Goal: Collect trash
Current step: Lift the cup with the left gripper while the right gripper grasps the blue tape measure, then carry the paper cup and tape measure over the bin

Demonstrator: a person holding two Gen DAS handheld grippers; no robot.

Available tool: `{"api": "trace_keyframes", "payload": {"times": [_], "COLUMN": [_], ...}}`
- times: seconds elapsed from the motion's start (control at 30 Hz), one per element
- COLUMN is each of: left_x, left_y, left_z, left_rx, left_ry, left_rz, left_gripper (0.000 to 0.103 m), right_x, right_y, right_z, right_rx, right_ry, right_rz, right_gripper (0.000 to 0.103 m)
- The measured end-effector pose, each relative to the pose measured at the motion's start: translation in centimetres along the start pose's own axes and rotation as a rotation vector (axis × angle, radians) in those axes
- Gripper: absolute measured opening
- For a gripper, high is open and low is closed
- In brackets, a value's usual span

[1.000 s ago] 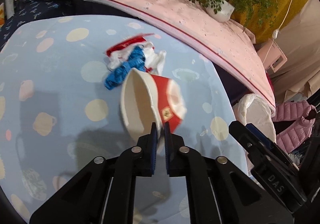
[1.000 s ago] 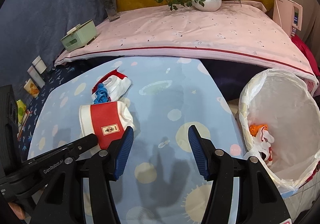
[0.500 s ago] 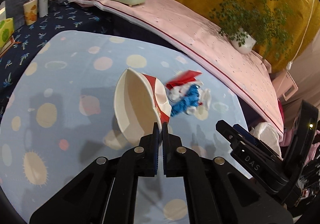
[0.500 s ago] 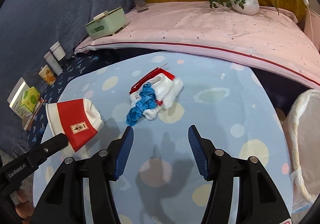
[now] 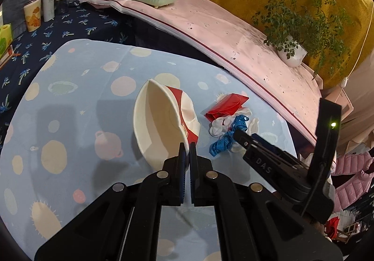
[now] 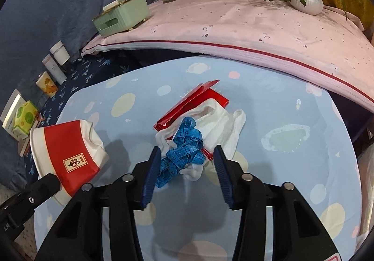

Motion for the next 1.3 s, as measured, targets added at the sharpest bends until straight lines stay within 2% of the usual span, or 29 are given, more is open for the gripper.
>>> {"api": "trace_keyframes", "payload": {"times": [0.07,0.13,0.17,0.53,0.63,0.8,0.87,0.9,1.03,1.13,1.3], "left_x": [0.3,0.3,0.3,-1.5,-2.1,-2.3,-2.0,-1.9,-1.2,-0.7,-0.7], "left_y": [0.3,0.6,0.8,3.8,3.7,2.5,2.0,1.8,1.1,1.0,1.8], "left_z": [-0.1,0.0,0.0,1.6,1.9,1.8,1.5,1.3,1.0,1.0,1.4], "left_rx": [0.004,0.006,0.009,0.036,0.037,0.032,0.031,0.031,0.026,0.025,0.03], "left_ry": [-0.003,-0.004,-0.004,0.013,0.019,0.02,0.018,0.016,0.005,-0.005,-0.009], "left_rz": [0.004,0.007,0.008,0.022,0.013,-0.013,-0.024,-0.028,-0.035,-0.036,-0.024], "left_gripper": [0.002,0.002,0.002,0.002,0.002,0.002,0.003,0.003,0.003,0.002,0.003], "right_x": [0.6,0.6,0.4,-5.1,-4.9,-2.9,-1.8,-1.3,1.0,1.8,0.0], "right_y": [0.1,0.3,0.4,0.8,0.6,-0.2,-0.3,-0.4,-0.4,-0.4,0.0], "right_z": [0.3,0.5,0.6,0.5,0.2,0.1,-0.2,-0.3,-0.6,-0.1,0.5], "right_rx": [0.002,0.007,0.012,0.0,0.008,-0.015,-0.014,-0.01,0.003,0.001,0.002], "right_ry": [-0.019,-0.026,-0.025,0.058,0.049,0.027,0.018,0.016,-0.007,-0.027,0.009], "right_rz": [-0.005,-0.016,-0.02,-0.059,-0.069,-0.066,-0.057,-0.054,-0.053,-0.057,-0.063], "right_gripper": [0.013,0.002,0.001,0.001,0.023,0.028,0.038,0.039,0.039,0.014,0.012]}}
Point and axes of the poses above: each gripper's, at about its wrist camera, not at the fingertips, and x roughly the way its jaws point, y to its right, z to its underside, the point moved 7 cm from there along x, roughly the way its jaws point, and after that the axes turned 1 degree about z, right-handed, at the moved point
